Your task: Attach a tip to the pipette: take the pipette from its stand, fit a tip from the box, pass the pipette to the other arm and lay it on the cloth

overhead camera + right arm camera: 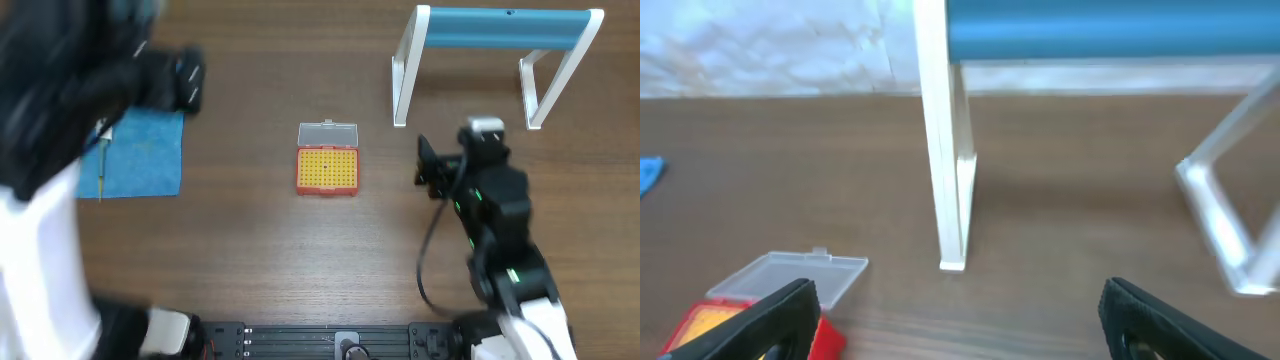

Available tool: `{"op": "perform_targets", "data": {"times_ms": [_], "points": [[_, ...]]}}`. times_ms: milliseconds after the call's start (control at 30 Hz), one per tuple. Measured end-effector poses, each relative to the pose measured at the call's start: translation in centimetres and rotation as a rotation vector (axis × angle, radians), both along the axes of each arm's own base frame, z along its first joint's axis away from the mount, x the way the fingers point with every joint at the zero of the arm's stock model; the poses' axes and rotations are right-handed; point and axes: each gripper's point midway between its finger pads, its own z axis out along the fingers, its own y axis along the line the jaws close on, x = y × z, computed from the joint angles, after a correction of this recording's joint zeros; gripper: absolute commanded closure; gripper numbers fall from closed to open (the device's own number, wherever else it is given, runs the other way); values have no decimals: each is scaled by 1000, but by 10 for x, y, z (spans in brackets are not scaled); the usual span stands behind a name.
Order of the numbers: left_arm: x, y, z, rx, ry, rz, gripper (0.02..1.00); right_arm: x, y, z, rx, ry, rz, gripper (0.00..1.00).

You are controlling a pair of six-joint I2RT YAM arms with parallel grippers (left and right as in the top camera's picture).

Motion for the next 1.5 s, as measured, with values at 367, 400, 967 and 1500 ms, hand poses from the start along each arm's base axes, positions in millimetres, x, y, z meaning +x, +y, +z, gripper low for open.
{"op": "perform_targets", "data": {"times_ms": [367, 400, 967, 1500], "points": [[-181, 33, -120, -268, 137, 325, 88, -99, -38, 2, -99, -12, -72, 95], [-185, 34, -126, -286, 126, 340, 88, -104, -43, -1, -111, 0, -94, 95], [-193, 35, -152, -524, 16, 507, 88, -132, -61, -45, -199, 191, -145, 93], [-109, 63, -129, -460, -495, 457, 88, -133, -63, -48, -205, 200, -149, 93]]}}
